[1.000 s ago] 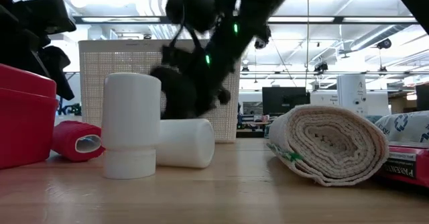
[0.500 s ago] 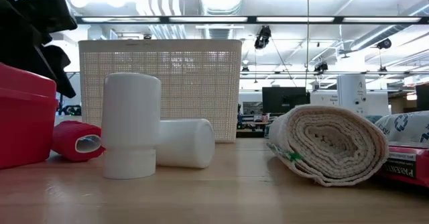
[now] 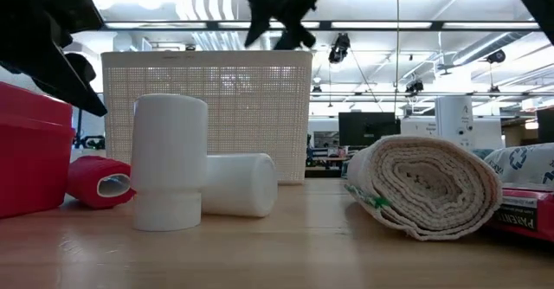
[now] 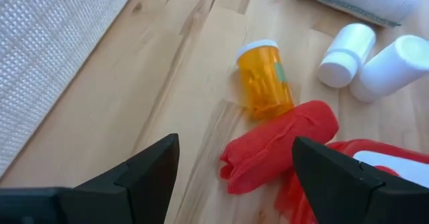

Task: Pick & place medical supplies in basket/bin
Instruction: Put the orange pill bottle into the white bin

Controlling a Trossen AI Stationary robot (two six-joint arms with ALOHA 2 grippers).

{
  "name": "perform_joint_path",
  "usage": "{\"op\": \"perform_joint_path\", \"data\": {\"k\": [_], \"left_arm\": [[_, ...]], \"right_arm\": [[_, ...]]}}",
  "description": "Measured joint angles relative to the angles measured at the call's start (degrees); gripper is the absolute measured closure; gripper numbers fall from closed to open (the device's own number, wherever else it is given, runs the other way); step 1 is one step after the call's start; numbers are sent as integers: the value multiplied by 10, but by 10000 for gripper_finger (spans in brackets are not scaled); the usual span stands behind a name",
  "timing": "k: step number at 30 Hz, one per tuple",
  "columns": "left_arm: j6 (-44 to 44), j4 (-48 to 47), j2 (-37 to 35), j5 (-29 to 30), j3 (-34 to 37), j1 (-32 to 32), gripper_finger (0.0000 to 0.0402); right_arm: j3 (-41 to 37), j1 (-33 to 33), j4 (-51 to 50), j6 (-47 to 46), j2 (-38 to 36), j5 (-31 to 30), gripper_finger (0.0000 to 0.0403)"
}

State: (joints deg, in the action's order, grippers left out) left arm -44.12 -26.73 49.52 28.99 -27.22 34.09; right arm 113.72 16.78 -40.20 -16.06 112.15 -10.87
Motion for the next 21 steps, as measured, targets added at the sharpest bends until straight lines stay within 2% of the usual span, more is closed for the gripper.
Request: {"op": "perform_joint_path", "data": {"k": [5,8,11,15,21], "left_arm": [[-15,33,0,-2,0,0,133],[-21,57,0,3,0,0,133],[-22,75,0,20,0,-1,133],[-21,97,13,14,0,-9,133],[-22,165,85,10,-11,-12,133]], "right_arm": [[1,-52,-14,68,-17,-21,55],[6,-90,-69,69,-34,-54,58],[10,-126,-160,10,-45,-74,61],[7,-174,-273,-78,-44,-94,62],[-8,-244,-379,-165,-46,-102,63]]}}
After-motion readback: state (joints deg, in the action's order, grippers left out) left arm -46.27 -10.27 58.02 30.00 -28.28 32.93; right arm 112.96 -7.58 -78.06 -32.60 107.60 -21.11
